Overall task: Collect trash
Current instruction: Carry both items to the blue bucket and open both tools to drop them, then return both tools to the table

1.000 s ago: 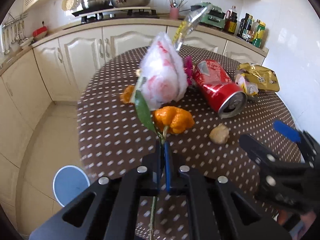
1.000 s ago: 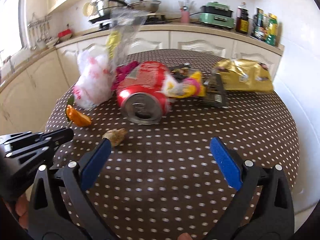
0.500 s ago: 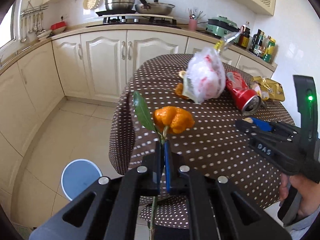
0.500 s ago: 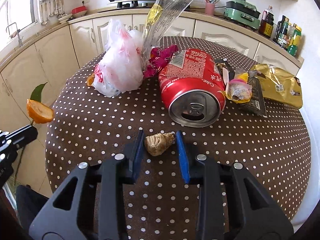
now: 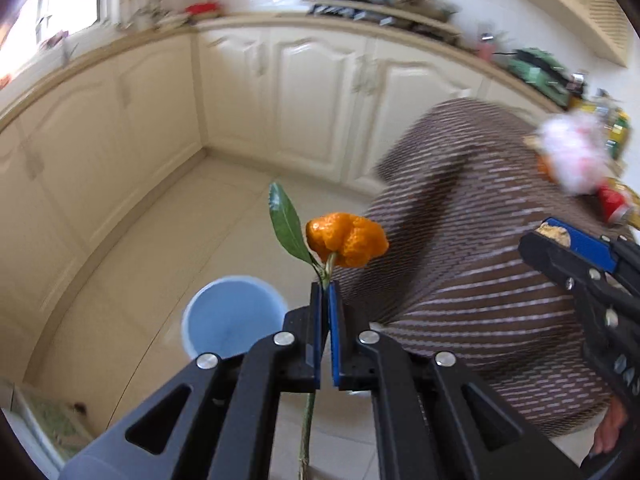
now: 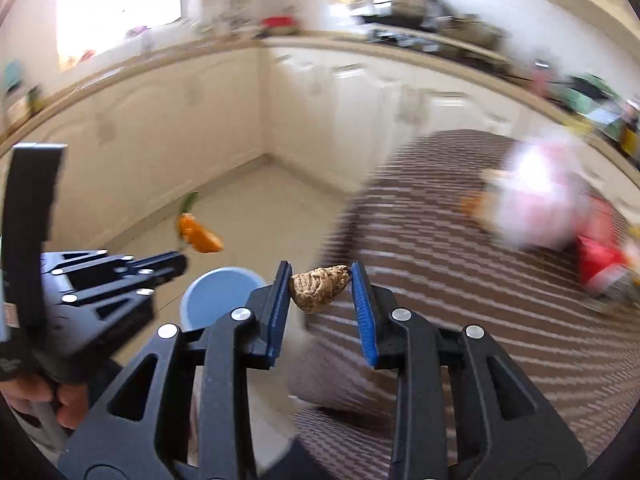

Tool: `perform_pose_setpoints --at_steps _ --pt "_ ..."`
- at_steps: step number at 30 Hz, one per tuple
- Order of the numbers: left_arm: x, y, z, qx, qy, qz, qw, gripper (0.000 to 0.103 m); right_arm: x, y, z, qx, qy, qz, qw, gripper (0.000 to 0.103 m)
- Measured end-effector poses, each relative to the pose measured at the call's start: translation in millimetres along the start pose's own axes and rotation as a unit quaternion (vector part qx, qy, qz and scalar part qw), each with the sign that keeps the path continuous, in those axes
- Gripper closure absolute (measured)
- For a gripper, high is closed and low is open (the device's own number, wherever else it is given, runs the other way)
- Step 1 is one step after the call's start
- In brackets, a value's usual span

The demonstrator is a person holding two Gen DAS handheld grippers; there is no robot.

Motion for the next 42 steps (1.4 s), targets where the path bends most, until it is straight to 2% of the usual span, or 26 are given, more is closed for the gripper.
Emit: perform_pose_setpoints --at_steps 5,10,13,15,16,17,19,23,32,40,42 --pt "1 -53 -78 0.061 0.04 -0.038 0.9966 0.099 2 -100 -50 0.063 -0.014 -0.049 0.997 0.073" --pt "14 -104 -128 0.105 0.049 -0.054 0.9918 0.099 0 -181 -89 0.101 -0.026 -0.086 0.991 0.073" --pt "22 -134 -145 0.118 0.057 -0.06 0.9896 0.098 -3 -220 -101 0.103 -0.034 -0.105 0.989 0.073" --pt "28 -148 -155 0.123 0.069 -0.052 0.9886 0.095 -5 -232 -101 0.106 -0.04 -0.111 0.987 0.073" --pt "29 -153 -160 0.124 0.073 -0.045 0.9886 0.085 -6 -238 -99 0.107 -0.042 -0.116 0.987 0.073" --pt "31 -158 -164 0.123 0.078 -0.037 0.9887 0.068 -8 -244 -100 0.108 -0.043 -0.119 0.986 0.073" --pt "34 -163 -167 0.125 0.083 -0.02 0.9884 0.047 -10 -259 -103 0.11 -0.044 -0.127 0.985 0.073" --pt "38 -169 -179 0.135 0.074 0.001 0.9881 0.035 -13 -286 -106 0.118 -0.055 -0.138 0.982 0.072" --pt "39 -160 -204 0.176 0.08 0.02 0.9809 0.031 -12 -312 -123 0.131 -0.061 -0.144 0.979 0.072" --pt "42 -145 -223 0.173 0.108 0.034 0.9784 0.031 6 -312 -139 0.133 -0.064 -0.119 0.982 0.071" --pt "43 -141 -223 0.17 0.115 0.036 0.978 0.031 11 -311 -138 0.13 -0.062 -0.114 0.983 0.066"
Point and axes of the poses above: each gripper's, at about its wrist camera, not at the fingertips, and y roughly against the way its jaws point, z to its right, x to its top, the point moved 9 cm from there along -y, roughly the way its jaws point, and after that the axes turned 12 degrees about y, right-handed, at the moved point
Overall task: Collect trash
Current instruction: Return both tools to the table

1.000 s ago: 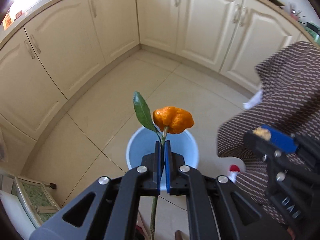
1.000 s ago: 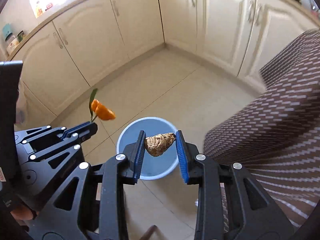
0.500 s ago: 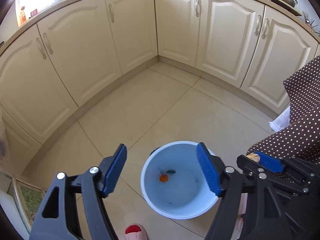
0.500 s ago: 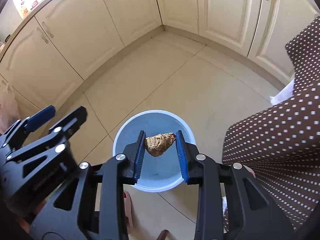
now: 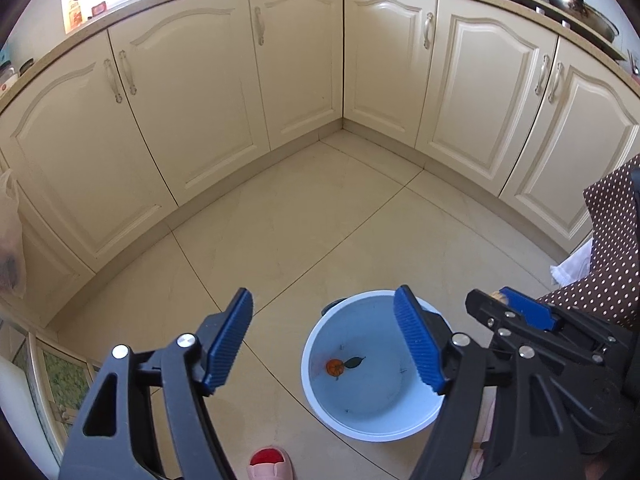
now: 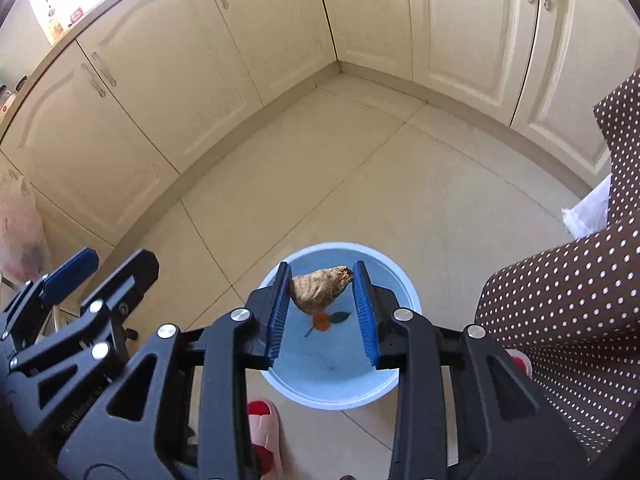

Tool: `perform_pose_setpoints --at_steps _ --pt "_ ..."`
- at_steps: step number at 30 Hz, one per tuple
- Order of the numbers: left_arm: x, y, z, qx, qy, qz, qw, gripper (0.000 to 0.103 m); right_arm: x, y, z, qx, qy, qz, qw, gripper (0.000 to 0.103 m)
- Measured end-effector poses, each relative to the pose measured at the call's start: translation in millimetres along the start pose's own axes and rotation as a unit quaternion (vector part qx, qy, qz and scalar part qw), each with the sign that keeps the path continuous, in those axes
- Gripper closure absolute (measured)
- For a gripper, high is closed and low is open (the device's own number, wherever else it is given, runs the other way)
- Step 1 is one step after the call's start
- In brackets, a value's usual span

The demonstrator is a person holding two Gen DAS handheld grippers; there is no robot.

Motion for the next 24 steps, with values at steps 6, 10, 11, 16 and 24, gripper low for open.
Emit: perform_pose_setpoints --at_steps 6,10,11,16,24 --pt "6 25 -4 -0.018 0.03 0.008 0.9993 0.031 12 33 1 -0.014 0.01 0.025 1.0 0.054" --pt "12 58 6 -0.029 0.026 0.032 0.9987 0.031 20 77 5 -0.032 0.023 0.054 0.998 0.054" --pt "14 73 12 -0.035 0.022 0.041 0.9983 0.031 22 94 9 -0.04 0.024 0.065 0.997 0.054" --pt "16 142 46 -0.077 0.006 0.08 0.9938 0.031 18 180 23 -0.076 0.028 0.118 0.99 0.054" --pt "-10 273 156 -0.187 -0.07 0.125 0.9719 0.027 -32 356 86 -0.192 0.007 0.211 0.958 0.05"
Point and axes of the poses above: each gripper's, at about its wrist camera, not at the fingertips, and y roughly against the way its jaws point, z to its right, x to its top, the point moved 9 cm from there along -y, roughly the way its jaws point, and after that the axes turned 12 degrees about y, right-handed, at the moved point
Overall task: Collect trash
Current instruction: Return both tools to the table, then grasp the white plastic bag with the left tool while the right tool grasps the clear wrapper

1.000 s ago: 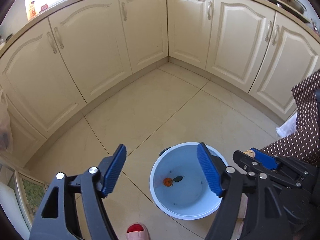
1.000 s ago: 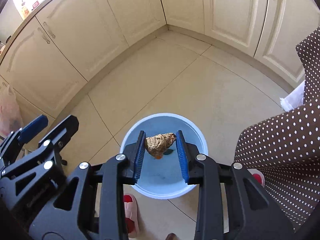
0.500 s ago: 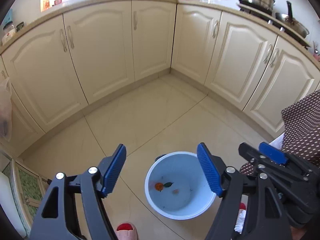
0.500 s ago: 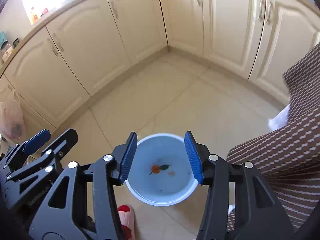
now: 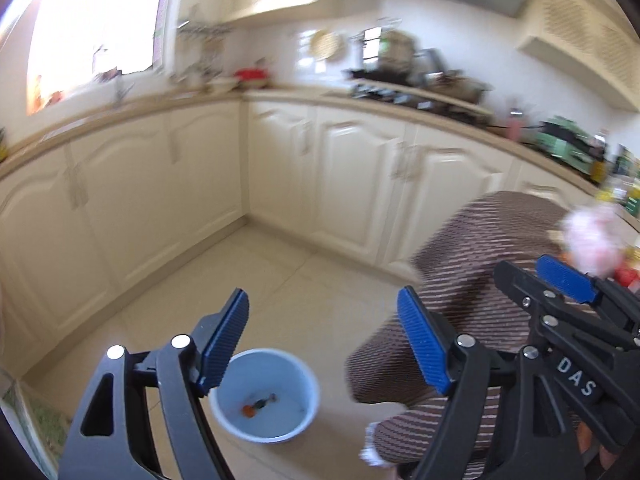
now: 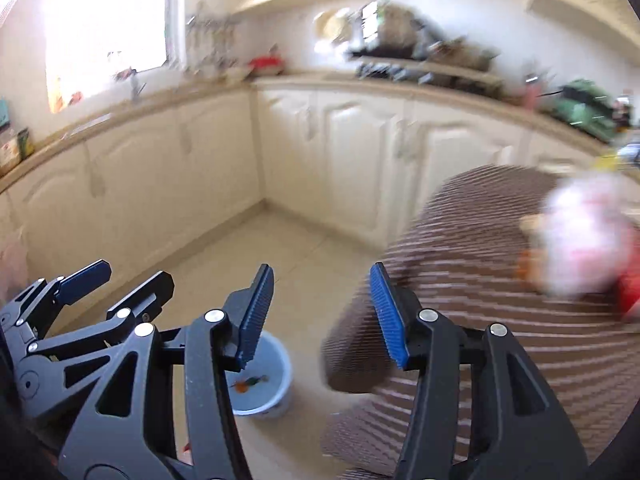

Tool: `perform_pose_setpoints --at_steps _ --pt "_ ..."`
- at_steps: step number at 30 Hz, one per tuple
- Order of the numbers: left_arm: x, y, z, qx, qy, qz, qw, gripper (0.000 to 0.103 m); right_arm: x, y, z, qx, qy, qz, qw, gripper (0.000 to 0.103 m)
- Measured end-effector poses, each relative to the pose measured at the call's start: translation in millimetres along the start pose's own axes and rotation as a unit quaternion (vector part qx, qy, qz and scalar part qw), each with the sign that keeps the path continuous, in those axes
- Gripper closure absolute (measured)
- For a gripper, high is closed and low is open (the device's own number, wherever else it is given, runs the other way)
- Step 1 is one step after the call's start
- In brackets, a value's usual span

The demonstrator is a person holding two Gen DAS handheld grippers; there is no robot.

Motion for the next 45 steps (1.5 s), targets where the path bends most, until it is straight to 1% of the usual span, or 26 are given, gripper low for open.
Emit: perform_pose_setpoints --at_steps 1,2,4,5,7,8,10,11,13,15,16,18,20,22,24,25,26,27,28,29,31,33,38,40,42,45 --pt "0 8 25 -0.02 -0.014 0.0 0.9997 0.027 1 10 13 -0.013 -0.004 0.004 1.0 0.049" --pt "-1 13 46 -0.039 -0.026 -0.003 0.9989 0.026 -2 29 35 -0.033 -0.012 0.01 0.999 0.048" --pt "-5 20 89 -0.07 -0.051 -0.012 0.9962 0.026 -9 58 75 -0.073 -0.025 0.018 0.997 0.046" --pt "-7 24 107 -0.083 -0.061 -0.016 0.9946 0.026 -12 69 88 -0.088 -0.029 0.018 0.996 0.046" --pt "-16 30 153 -0.119 -0.086 -0.029 0.9888 0.025 -23 91 121 -0.121 -0.042 0.019 0.992 0.044" --pt "-17 30 169 -0.128 -0.094 -0.034 0.9867 0.025 -32 102 144 -0.141 -0.053 0.016 0.988 0.044" --pt "-22 24 206 -0.14 -0.108 -0.041 0.9834 0.025 -43 113 174 -0.161 -0.072 0.012 0.984 0.043" --pt "-26 22 215 -0.145 -0.11 -0.046 0.9823 0.025 -52 120 193 -0.172 -0.083 0.007 0.982 0.043" --pt "-31 16 242 -0.157 -0.112 -0.06 0.9794 0.025 -62 123 221 -0.181 -0.103 0.001 0.978 0.043" --pt "-35 6 264 -0.167 -0.11 -0.075 0.9769 0.025 -69 124 239 -0.189 -0.118 -0.005 0.975 0.041" --pt "-37 1 267 -0.17 -0.108 -0.082 0.976 0.025 -68 121 244 -0.189 -0.122 -0.005 0.974 0.041" --pt "-40 -13 281 -0.17 -0.109 -0.095 0.9749 0.025 -78 121 257 -0.19 -0.133 -0.007 0.973 0.041" --pt "-43 -27 293 -0.165 -0.111 -0.105 0.9745 0.026 -77 119 266 -0.184 -0.142 -0.005 0.973 0.041" --pt "-44 -36 298 -0.166 -0.11 -0.111 0.9737 0.026 -75 115 268 -0.177 -0.147 -0.002 0.973 0.041" --pt "-45 -42 306 -0.172 -0.113 -0.117 0.9715 0.033 -70 110 272 -0.173 -0.149 -0.001 0.974 0.041" --pt "-45 -43 308 -0.177 -0.116 -0.122 0.9697 0.043 -68 108 275 -0.169 -0.151 0.002 0.974 0.041" --pt "-48 -47 311 -0.181 -0.119 -0.133 0.9672 0.059 -67 108 276 -0.167 -0.152 0.002 0.974 0.04" --pt "-50 -50 312 -0.185 -0.119 -0.143 0.965 0.068 -65 107 277 -0.166 -0.152 0.003 0.974 0.04" --pt "-52 -52 313 -0.191 -0.117 -0.151 0.9628 0.073 -63 104 278 -0.163 -0.152 0.002 0.975 0.04" --pt "-51 -52 313 -0.194 -0.113 -0.151 0.9627 0.078 -61 102 278 -0.159 -0.153 0.003 0.975 0.04" --pt "-48 -46 312 -0.208 -0.113 -0.148 0.9601 0.08 -58 98 276 -0.148 -0.157 0.002 0.977 0.04" --pt "-43 -36 307 -0.226 -0.101 -0.146 0.9578 0.081 -52 94 273 -0.14 -0.156 0.002 0.978 0.04" --pt "-21 -6 290 -0.254 -0.079 -0.113 0.9572 0.081 -37 85 263 -0.108 -0.167 0.008 0.98 0.04" --pt "-10 3 283 -0.256 -0.07 -0.097 0.9592 0.081 -26 79 259 -0.096 -0.17 0.011 0.981 0.04" --pt "3 7 273 -0.252 -0.06 -0.077 0.9629 0.081 -15 71 255 -0.093 -0.167 0.01 0.982 0.04" --pt "20 2 256 -0.224 -0.052 -0.053 0.9717 0.081 3 53 247 -0.078 -0.165 0.005 0.983 0.04"
Point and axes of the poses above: each gripper's, at about its wrist camera, not at the fingertips, and y roughly against the way its jaws point, z to its right, x to its top, the point moved 9 cm from there along -y, roughly the way its jaws point, and after that the axes turned 12 degrees about y, right-handed, at the moved point
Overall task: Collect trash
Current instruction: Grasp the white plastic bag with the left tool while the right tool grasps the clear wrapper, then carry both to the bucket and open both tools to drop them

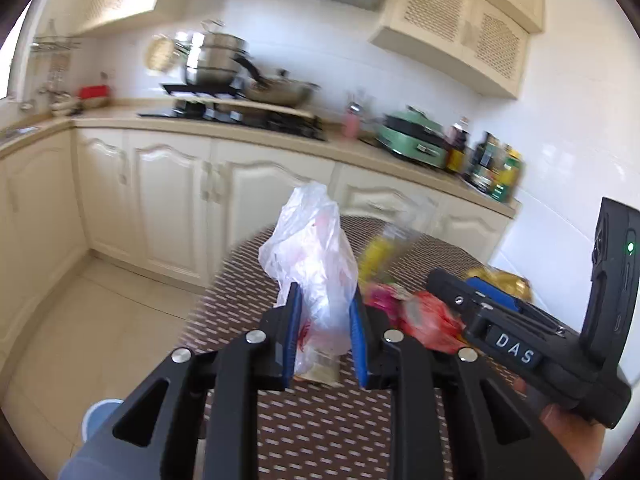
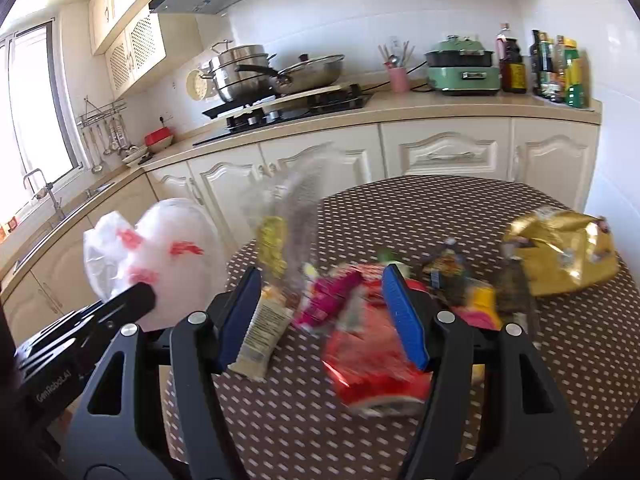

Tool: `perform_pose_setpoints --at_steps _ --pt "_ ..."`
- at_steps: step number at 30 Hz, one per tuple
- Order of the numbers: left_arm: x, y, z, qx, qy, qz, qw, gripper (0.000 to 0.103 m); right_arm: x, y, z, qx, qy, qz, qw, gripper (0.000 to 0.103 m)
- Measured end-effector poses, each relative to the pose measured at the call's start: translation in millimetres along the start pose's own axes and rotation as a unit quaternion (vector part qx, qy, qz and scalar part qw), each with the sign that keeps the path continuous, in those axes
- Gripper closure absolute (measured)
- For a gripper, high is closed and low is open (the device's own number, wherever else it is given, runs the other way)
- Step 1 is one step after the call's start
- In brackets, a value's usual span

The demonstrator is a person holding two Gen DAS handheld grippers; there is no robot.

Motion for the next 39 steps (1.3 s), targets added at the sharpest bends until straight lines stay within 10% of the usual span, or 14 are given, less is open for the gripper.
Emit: perform_pose_setpoints --at_steps 7,9,12,21,39 --pt "9 -7 -44 0.028 0.024 -0.005 0.9993 0.081 14 -45 -37 0.008 0.019 -0.025 0.999 0.041" --pt "11 -9 -53 0.03 0.028 -0.008 0.9991 0.081 14 -56 -34 -0.008 0.018 -0.032 0.999 0.088" --pt "13 -7 -63 0.029 0.031 -0.007 0.9991 0.081 19 -59 -33 -0.01 0.015 -0.015 1.0 0.093" --pt "20 21 -80 0.027 0.043 0.012 0.9986 0.081 70 11 -46 -0.012 0.037 0.129 0.991 0.095" --pt "3 108 -226 0.121 0.102 0.031 0.987 0.081 14 9 -266 0.172 0.136 0.072 0.973 0.095"
Point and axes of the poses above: each gripper's, at about its wrist camera, not at the fingertips, and y roughly against the way its jaws point, z to its right, x to its top, the point moved 9 cm from there along -y, roughly the way its jaws point, and after that the axes turned 12 degrees about y, right-handed, at the moved point
